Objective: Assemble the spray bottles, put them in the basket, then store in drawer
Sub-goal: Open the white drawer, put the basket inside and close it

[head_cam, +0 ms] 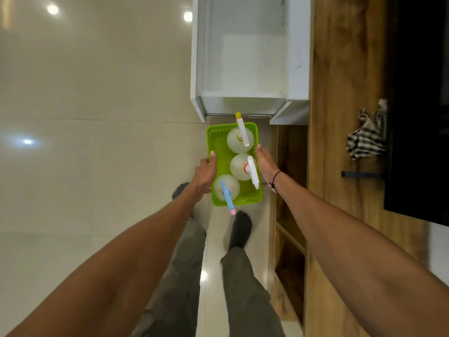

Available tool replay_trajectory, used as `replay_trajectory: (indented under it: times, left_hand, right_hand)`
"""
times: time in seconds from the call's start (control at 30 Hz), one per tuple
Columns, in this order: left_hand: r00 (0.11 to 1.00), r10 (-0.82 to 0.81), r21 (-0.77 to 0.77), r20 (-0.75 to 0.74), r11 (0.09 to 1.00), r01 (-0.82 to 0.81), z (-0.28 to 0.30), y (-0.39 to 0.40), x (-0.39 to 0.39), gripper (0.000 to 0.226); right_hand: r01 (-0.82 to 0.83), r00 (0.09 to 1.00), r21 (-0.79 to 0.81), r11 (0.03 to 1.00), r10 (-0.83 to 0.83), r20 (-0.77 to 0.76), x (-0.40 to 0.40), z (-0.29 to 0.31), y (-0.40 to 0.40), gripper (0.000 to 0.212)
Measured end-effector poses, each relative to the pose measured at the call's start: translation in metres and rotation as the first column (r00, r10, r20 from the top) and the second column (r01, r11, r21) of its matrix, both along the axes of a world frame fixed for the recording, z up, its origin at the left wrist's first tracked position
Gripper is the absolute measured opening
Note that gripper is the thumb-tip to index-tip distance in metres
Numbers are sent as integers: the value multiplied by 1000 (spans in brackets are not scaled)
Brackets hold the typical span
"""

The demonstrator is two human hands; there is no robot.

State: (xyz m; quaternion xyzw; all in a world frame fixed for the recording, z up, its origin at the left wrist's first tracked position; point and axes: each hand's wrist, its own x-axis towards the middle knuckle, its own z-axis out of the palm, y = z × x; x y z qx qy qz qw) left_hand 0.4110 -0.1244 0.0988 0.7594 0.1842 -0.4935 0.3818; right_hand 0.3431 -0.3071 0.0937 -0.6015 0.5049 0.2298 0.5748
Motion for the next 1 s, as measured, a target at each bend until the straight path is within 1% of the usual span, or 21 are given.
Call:
replay_trajectory:
  times: [0.13,0.2,0.27,0.33,0.4,0.57,0.63,0.73,0.8,1.0]
  left_hand:
    - [998,20,-18,51,1000,-19,61,8,4,76]
    - [997,51,-48,64,998,-48,87,10,10,76]
    - [995,41,-56,86,998,-37,109,7,18,77]
    - [994,33,-68,104,997,-26,126,0,26,76]
    - [992,40,-92,116,995,-29,138,-10,38,77]
    - [988,71,-145,135,988,-51,159,-37,69,78]
    - [986,78,-144,145,988,-57,162,-48,85,79]
    - [986,87,-174,139,983,-62,157,-69,112,77]
    - [987,98,-198,124,977,-72,154,-84,132,76]
    - [992,71,-192,107,980,-50,132,-132,211,79]
  right_hand:
    - [27,998,33,999,-29,54,-1,73,1,58]
    - [56,995,82,995,-63,78,-1,104,0,57]
    - [64,993,121,991,-75,88,1,129,-3,56]
    - [64,989,114,991,-78,122,6,148,-9,50]
    - [61,981,69,996,-73,181,18,159,-18,45]
    - [45,980,4,999,-45,194,60,174,-45,55]
    - [13,983,-21,1000,-9,182,78,175,-60,58]
    - [-38,985,-62,997,47,163,106,168,-83,64]
    - [-43,987,-79,996,55,148,127,160,-100,66]
    - [-42,991,-120,992,57,122,206,136,-145,67]
